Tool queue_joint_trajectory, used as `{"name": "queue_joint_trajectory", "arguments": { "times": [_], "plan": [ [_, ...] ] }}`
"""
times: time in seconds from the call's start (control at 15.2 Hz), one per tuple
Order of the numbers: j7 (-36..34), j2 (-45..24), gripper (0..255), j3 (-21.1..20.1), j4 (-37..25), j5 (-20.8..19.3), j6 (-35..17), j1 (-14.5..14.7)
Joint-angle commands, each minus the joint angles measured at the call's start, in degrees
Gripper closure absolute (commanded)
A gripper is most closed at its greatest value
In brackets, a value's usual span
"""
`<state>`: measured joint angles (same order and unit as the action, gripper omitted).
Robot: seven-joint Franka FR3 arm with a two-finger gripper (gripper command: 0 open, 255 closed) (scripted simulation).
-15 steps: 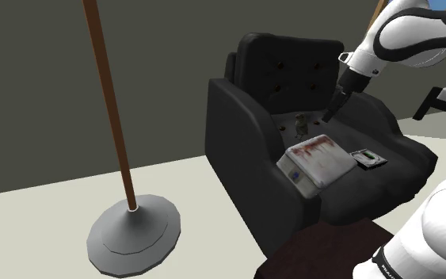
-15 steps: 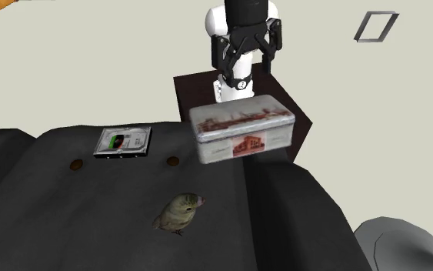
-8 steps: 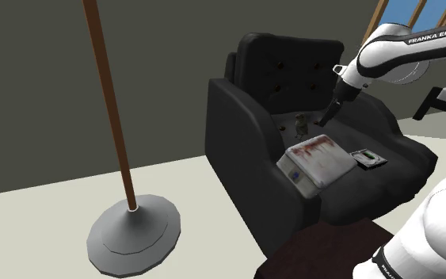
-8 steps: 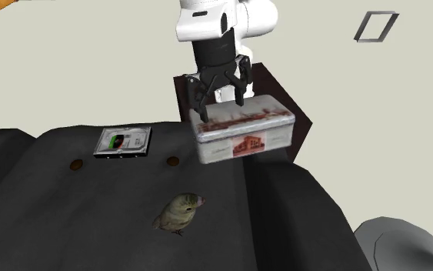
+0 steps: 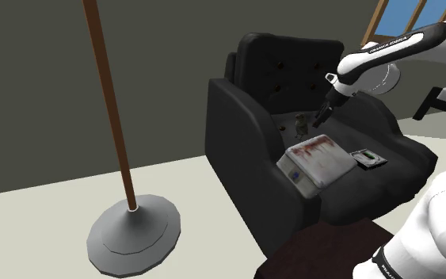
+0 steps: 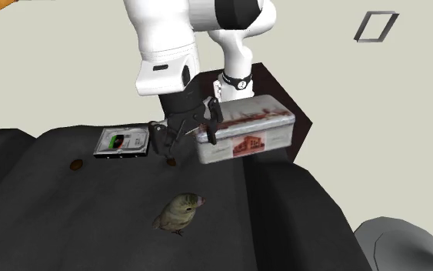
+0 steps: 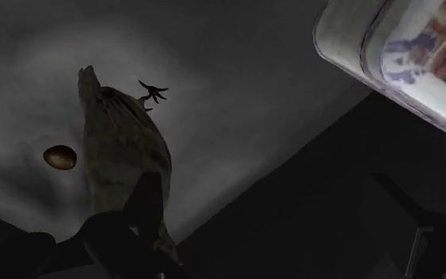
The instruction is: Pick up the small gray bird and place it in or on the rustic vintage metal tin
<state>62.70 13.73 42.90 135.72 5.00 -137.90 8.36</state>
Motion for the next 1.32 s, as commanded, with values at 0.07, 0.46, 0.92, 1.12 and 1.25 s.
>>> {"name": "queue_joint_trajectory", "arguments": {
  "times": [0.07,0.46,0.92,1.12,1.25],
  "plan": [
    [12.0,-8.8,0,5.8,-4.9,10.5,-2.1,4.2],
    [31.9,-25.4,0,5.8,-15.0,31.8,0.1,1.2],
    [35.8,-30.6,0,2.6,-16.0,38.2,-1.6,-1.1],
    [35.8,-30.6,0,2.6,-16.0,38.2,-1.6,-1.1],
    [35.8,-30.6,0,2.6,-16.0,38.2,-1.6,-1.1]
  ]
}}
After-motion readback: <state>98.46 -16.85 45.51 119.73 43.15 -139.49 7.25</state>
